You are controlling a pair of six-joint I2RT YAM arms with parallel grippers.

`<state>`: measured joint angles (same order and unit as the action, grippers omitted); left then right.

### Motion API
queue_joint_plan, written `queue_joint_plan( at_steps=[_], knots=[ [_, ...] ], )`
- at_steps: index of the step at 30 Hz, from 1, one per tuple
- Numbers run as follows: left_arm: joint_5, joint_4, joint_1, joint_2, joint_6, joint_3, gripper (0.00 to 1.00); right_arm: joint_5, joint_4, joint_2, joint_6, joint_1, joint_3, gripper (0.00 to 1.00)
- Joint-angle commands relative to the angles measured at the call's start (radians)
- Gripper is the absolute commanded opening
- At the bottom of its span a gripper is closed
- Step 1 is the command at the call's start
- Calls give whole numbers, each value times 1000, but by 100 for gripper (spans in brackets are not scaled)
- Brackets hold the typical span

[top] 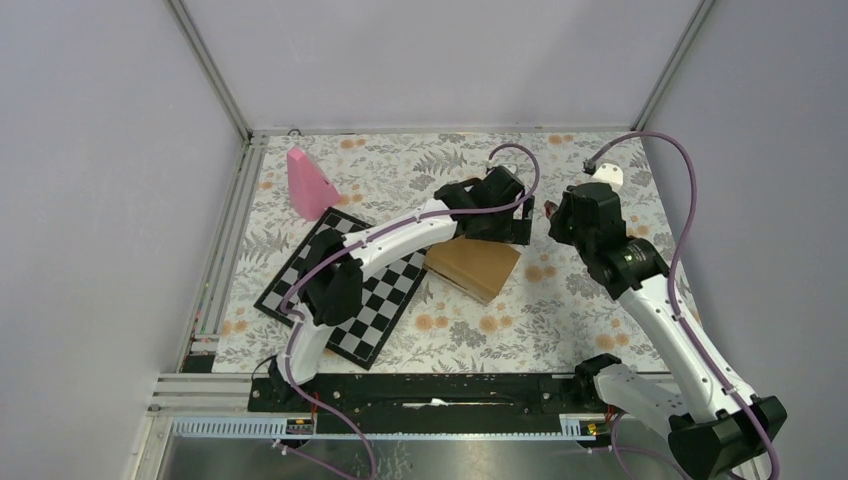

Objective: Unpack the express box
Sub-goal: Adjust the express box at the center of the board.

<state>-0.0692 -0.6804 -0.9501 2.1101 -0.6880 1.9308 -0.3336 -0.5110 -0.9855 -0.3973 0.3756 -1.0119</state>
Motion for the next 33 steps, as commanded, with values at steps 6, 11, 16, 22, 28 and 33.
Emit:
queue_joint_plan(
  at_steps=[6,11,16,22,28,33],
  knots=[
    [-40,-19,24,126,-38,126,97,-41,-16,56,8,-5,-32,0],
    [-31,-36,54,195,-42,169,97,-45,-18,59,11,-6,-24,0],
    [-10,-36,82,241,-45,191,97,-50,-20,57,13,-6,-19,0],
    [10,-45,99,303,-34,262,97,-51,-18,45,15,-6,-12,0],
    [10,-37,112,332,6,355,98,-46,-13,24,17,-6,6,0],
    [8,-3,135,332,47,442,98,-40,-9,3,-1,-7,26,0]
  ],
)
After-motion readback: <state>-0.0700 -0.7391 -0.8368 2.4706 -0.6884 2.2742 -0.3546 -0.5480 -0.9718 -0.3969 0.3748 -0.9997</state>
